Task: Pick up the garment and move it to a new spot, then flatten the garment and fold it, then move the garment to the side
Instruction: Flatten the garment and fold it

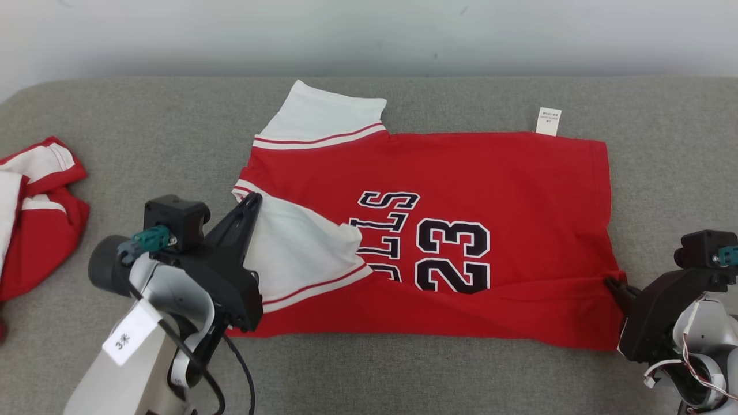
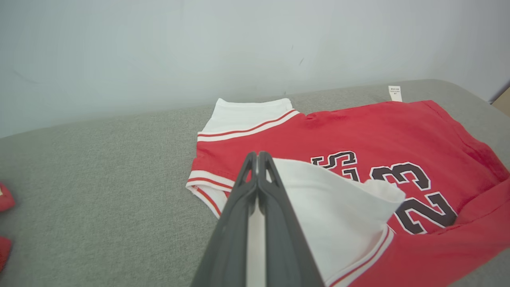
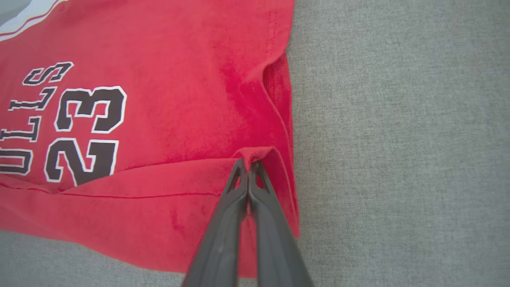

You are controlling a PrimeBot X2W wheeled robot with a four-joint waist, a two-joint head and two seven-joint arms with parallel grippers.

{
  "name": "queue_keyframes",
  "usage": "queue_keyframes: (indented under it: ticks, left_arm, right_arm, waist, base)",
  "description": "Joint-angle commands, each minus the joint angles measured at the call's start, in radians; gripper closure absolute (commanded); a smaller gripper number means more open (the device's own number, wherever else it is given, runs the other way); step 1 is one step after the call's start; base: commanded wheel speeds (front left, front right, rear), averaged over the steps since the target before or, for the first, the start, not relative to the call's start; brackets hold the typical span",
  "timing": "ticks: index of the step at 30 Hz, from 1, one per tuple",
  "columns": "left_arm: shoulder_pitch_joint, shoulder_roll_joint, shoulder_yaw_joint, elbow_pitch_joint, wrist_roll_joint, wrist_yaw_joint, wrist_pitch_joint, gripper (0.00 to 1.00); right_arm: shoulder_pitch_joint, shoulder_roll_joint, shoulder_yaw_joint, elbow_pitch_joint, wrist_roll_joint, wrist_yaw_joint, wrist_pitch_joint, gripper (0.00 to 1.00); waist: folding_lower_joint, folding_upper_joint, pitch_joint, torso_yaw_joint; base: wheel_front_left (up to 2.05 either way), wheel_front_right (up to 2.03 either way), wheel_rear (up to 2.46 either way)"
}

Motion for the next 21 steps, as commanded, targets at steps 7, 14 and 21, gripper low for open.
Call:
queue_keyframes:
  ticks: [7, 14, 21]
  left_arm:
    - [-0.069, -0.014, -0.003, 0.075, 0.005, -0.007, -0.021, 1.0]
    - [-0.116, -0.028, -0.007, 0.136, 0.007, -0.01, -0.049, 1.0]
    - [-0.167, -0.038, -0.037, 0.199, 0.026, -0.031, -0.081, 1.0]
  right_arm:
    - [-0.071, 0.005, -0.015, 0.071, -0.041, -0.002, -0.072, 1.0]
    - [-0.125, 0.009, -0.022, 0.156, -0.078, -0.002, -0.112, 1.0]
    - [-0.143, 0.011, -0.015, 0.222, -0.097, -0.002, -0.14, 0.0]
  waist:
    - [-0.0002, -0.0001, 0.032, -0.012]
    - [-0.0002, -0.0001, 0.051, -0.007]
    - [-0.0002, -0.0001, 0.059, 0.0]
  base:
    - [0.0, 0.0, 0.0]
    - [0.0, 0.0, 0.0]
    - [0.0, 0.0, 0.0]
